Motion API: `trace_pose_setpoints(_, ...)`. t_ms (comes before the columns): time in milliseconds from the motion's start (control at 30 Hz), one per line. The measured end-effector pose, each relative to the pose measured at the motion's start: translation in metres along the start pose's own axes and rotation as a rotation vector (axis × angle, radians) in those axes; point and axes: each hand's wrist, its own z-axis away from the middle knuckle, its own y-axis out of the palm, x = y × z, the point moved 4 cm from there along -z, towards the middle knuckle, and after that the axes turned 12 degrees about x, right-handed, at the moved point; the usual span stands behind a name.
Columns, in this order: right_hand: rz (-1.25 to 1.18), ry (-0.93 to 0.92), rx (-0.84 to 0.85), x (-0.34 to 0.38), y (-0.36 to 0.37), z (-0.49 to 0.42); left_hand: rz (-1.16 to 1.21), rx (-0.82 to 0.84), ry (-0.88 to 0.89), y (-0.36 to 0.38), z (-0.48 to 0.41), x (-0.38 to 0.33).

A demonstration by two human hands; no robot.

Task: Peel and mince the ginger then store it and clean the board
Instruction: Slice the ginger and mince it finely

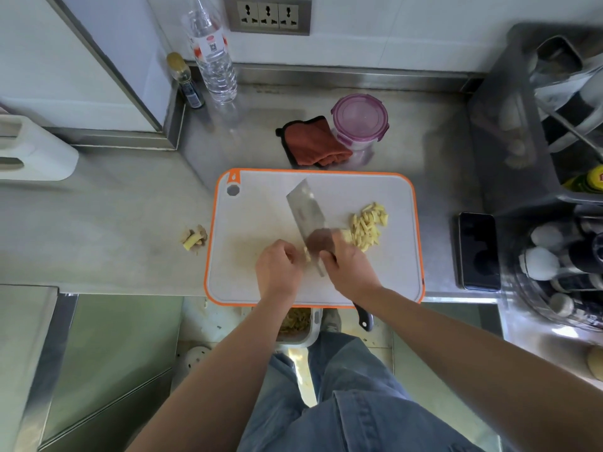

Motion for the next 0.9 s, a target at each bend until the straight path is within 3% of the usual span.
trace_pose_setpoints(167, 0.061, -0.039, 0.084, 0.007, 0.02, 0.002, -0.044, -0.032, -0.018, -0.002, 0.002, 0.008)
trace_pose_setpoints(533, 0.081, 0.111, -0.156, -0.042, -0.041, 0.013, -0.075, 0.091, -0.024, 0.005, 0.002, -0.006)
trace_pose_setpoints(600, 0.149, 0.086, -0.197, -0.036, -0.043, 0.016, 0.071, 0.148, -0.008, 0.01, 0.001, -0.018)
trace_pose_setpoints(733, 0.353, -0.016, -0.183, -0.017, -0.043, 0.025, 0.604, 0.355, -0.059, 0.019, 0.009, -0.062)
trace_pose_setpoints(900, 0.545, -0.245, -0.118, -0.014, -0.042, 0.033, 0.505, 0.262, -0.151, 0.023, 0.001, -0.071)
